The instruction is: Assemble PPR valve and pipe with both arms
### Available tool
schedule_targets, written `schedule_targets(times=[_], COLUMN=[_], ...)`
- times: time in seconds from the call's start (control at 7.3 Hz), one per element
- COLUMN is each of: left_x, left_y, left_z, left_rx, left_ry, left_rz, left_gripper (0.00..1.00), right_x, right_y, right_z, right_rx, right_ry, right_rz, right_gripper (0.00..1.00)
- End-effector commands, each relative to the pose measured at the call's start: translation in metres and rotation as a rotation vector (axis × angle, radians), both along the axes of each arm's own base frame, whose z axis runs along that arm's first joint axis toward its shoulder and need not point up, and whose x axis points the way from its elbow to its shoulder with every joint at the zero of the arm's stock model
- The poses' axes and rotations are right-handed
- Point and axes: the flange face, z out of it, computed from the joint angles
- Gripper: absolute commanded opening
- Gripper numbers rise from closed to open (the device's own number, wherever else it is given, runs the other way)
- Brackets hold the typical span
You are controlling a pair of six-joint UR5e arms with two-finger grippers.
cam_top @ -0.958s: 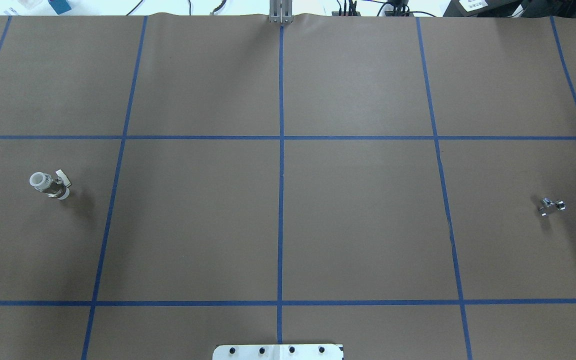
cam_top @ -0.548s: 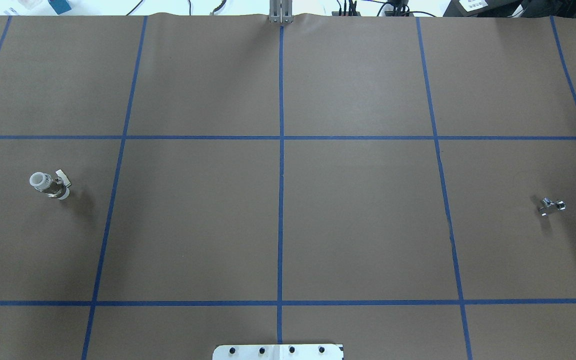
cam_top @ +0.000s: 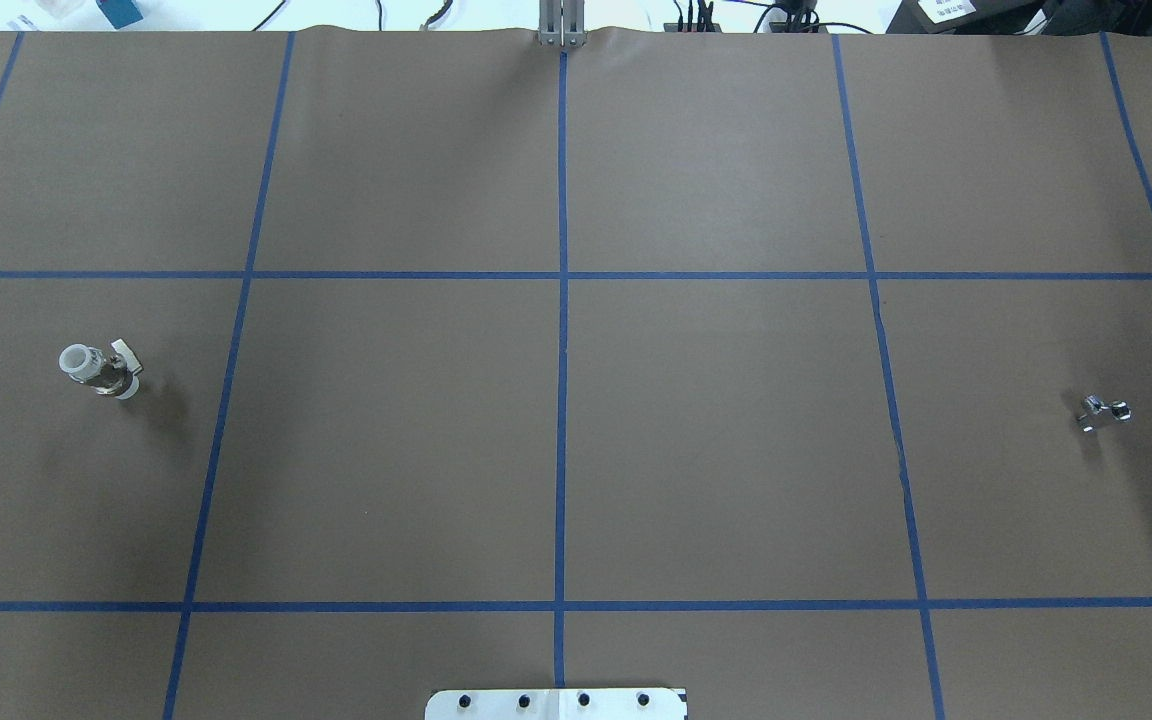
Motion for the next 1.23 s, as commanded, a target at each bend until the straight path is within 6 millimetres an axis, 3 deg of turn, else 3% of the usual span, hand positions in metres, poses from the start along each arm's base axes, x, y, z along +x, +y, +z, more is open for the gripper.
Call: schedule_targets(times=[0.0, 0.14, 0.27, 0.55, 0.82, 1.1], left_x=[0.026, 0.03, 0.046, 0.133, 0.164, 0.213], left_y=[-0.025, -0.026, -0.021, -0.013, -0.008, 0.0], left_z=[-0.038, -0.044, -0.056, -0.069, -0.069, -0.06], left_rx=[0.157, 0.164, 0.193, 0.062, 0.034, 0.051], left_ry=[0.018, 0.044, 0.14, 0.251, 0.237, 0.135], left_rz=[0.052, 0.049, 0.096, 0.176, 0.178, 0.196], left_gripper=[1.0, 1.0, 1.0, 1.0, 1.0, 1.0], right_x=[-0.003, -0.005, -0.005, -0.01, -0.011, -0.011], right_y=[-0.005, -0.01, -0.011, -0.014, -0.013, -0.013], right_z=[-0.009, -0.015, -0.017, -0.023, -0.023, -0.022], right_rx=[0.014, 0.024, 0.016, 0.013, 0.016, 0.016], right_ry=[-0.038, -0.054, -0.06, -0.072, -0.075, -0.075], right_rz=[-0.003, -0.005, 0.005, 0.043, 0.042, 0.042], right_gripper=[1.0, 1.0, 1.0, 1.0, 1.0, 1.0])
